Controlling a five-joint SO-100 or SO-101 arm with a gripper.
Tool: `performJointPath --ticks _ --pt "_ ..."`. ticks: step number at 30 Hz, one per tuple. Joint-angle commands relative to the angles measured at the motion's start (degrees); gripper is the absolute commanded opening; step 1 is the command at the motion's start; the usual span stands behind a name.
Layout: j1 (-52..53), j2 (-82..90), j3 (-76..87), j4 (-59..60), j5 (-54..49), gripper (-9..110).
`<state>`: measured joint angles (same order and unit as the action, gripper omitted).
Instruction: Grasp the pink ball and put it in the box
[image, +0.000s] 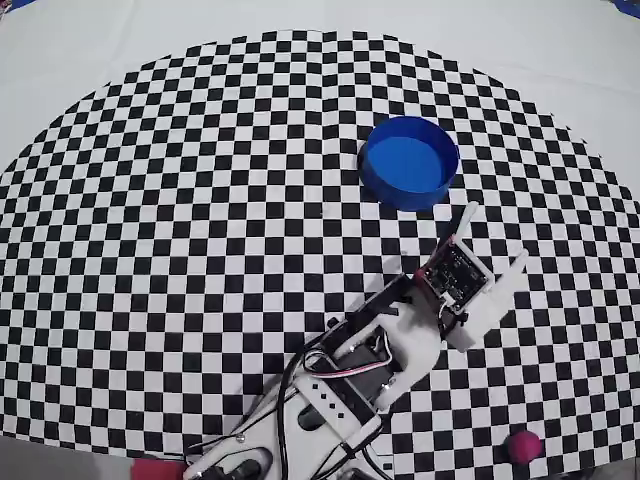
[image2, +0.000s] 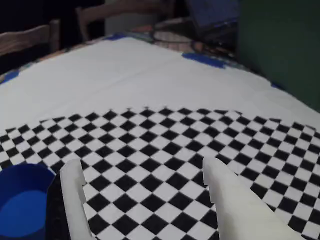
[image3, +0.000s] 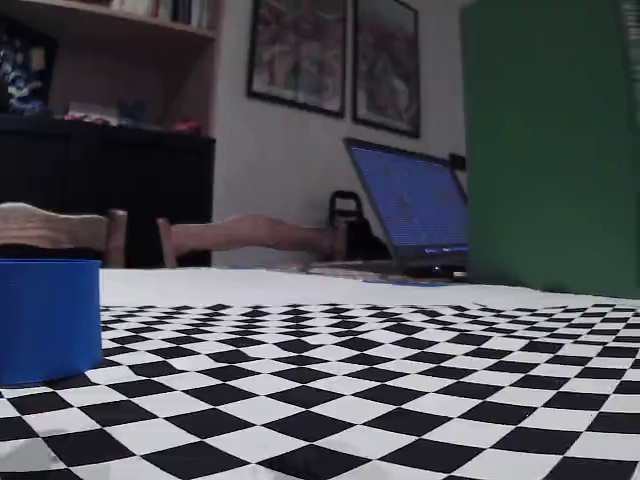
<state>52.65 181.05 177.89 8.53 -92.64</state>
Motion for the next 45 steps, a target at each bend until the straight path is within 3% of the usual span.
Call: performJointPath --ticks 1,45 --pt "2.37 -0.7 0.44 -0.26 -0.35 27" --pt "35.68 1.58 0.44 -0.53 -0.35 27"
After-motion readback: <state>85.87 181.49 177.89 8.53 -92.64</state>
